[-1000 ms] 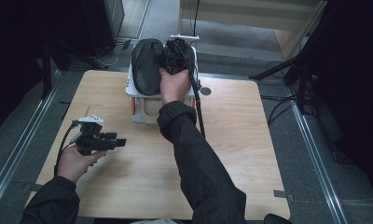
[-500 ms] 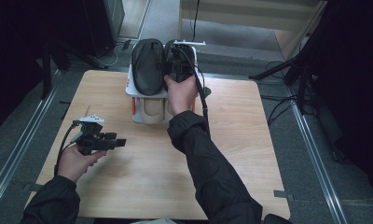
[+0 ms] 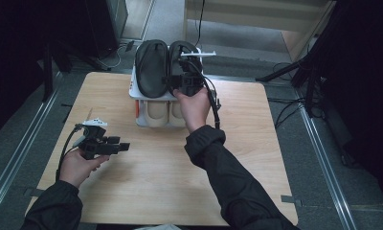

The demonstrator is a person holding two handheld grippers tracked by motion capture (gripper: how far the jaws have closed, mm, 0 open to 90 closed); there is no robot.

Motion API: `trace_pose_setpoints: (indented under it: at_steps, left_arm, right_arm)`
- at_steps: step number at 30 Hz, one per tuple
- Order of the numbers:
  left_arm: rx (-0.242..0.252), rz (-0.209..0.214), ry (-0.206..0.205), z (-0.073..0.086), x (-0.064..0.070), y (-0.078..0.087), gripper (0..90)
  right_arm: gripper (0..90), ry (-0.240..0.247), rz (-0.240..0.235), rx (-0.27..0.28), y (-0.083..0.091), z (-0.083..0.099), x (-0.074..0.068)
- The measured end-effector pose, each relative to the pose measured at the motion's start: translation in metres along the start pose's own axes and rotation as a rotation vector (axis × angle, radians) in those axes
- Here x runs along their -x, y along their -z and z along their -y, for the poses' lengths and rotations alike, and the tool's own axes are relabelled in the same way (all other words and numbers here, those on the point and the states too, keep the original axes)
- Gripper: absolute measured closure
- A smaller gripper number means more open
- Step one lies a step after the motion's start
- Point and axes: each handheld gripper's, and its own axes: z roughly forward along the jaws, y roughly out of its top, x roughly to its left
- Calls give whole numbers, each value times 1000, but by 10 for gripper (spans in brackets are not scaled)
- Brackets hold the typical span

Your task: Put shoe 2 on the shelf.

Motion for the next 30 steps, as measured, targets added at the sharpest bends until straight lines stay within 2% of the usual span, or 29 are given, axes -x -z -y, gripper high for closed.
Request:
trace_pose_setpoints:
  at_steps: [9, 12, 18, 30]
  left_arm:
    - [-6, 1, -5, 0, 0, -1, 402]
    - [-4, -3, -4, 0, 1, -1, 402]
    - [-7, -5, -8, 0, 1, -1, 402]
    - [-9, -7, -8, 1, 1, -1, 401]
  right_arm:
    - [462, 36, -43, -15, 15, 19, -1]
    - [461, 57, -37, -1, 21, 25, -2]
    - [462, 62, -71, -8, 32, 33, -4]
    - [462, 92, -128, -35, 34, 64, -3]
